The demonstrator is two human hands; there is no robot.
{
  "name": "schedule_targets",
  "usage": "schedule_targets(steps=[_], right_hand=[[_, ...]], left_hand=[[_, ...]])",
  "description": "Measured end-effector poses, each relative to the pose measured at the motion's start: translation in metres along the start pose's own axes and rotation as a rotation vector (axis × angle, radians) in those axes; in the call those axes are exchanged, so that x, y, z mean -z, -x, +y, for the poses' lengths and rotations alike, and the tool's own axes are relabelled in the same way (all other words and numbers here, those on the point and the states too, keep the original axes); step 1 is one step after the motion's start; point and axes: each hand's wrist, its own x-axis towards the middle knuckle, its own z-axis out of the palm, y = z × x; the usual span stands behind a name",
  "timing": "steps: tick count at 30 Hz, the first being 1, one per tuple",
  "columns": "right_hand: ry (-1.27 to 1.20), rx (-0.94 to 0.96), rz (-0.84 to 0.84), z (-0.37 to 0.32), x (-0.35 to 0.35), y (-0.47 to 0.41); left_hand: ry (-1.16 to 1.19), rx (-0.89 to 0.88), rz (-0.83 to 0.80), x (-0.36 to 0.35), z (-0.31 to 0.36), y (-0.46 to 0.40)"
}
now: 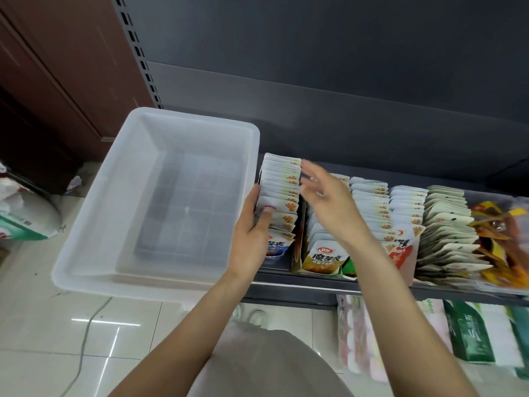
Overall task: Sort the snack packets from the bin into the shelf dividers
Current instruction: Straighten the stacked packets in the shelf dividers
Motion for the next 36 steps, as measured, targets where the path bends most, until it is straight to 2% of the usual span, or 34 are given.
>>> schedule_targets(steps=[4, 7, 9, 12, 14, 17, 21, 25, 28, 36], right_hand=[[-0.152, -0.043, 0.024, 0.006, -0.026, 0.03], [-0.169, -0.07, 0.033, 0.011, -0.039, 0.046], [-0.166, -0.092, -0.002, 0.015, -0.044, 0.051], [-0.105, -0.106, -0.017, 0.016, -0.053, 0.054], [-0.11, -0.1, 0.022, 0.017, -0.057, 0.054], [-0.169, -0.104, 0.035, 0.02, -0.062, 0.052], [-0.246, -0.079, 0.09, 0.031, -0.076, 0.045], [-0.409, -0.094, 0.199, 0.03, -0.085, 0.039], [-0.526, -0.119, 0.26, 0.027, -0.087, 0.036], [-0.585, -0.132, 0.274, 0.027, -0.085, 0.033]], left_hand=[[-0.078, -0.032, 0.092, 0.014, 0.0, 0.009], [-0.289, -0.106, 0.17, 0.04, -0.006, 0.009], [-0.413, -0.088, 0.146, 0.054, -0.005, 0.005], [-0.281, 0.045, 0.036, 0.052, 0.006, 0.005], [-0.26, 0.031, -0.01, 0.044, 0.009, 0.008], [-0.298, -0.052, 0.037, 0.041, 0.012, 0.01], [-0.32, -0.074, 0.099, 0.041, 0.016, 0.009], [-0.094, -0.004, -0.06, 0.022, 0.015, 0.009], [-0.09, 0.037, -0.126, 0.008, 0.007, 0.002], [-0.02, 0.072, -0.082, -0.004, -0.004, 0.0]])
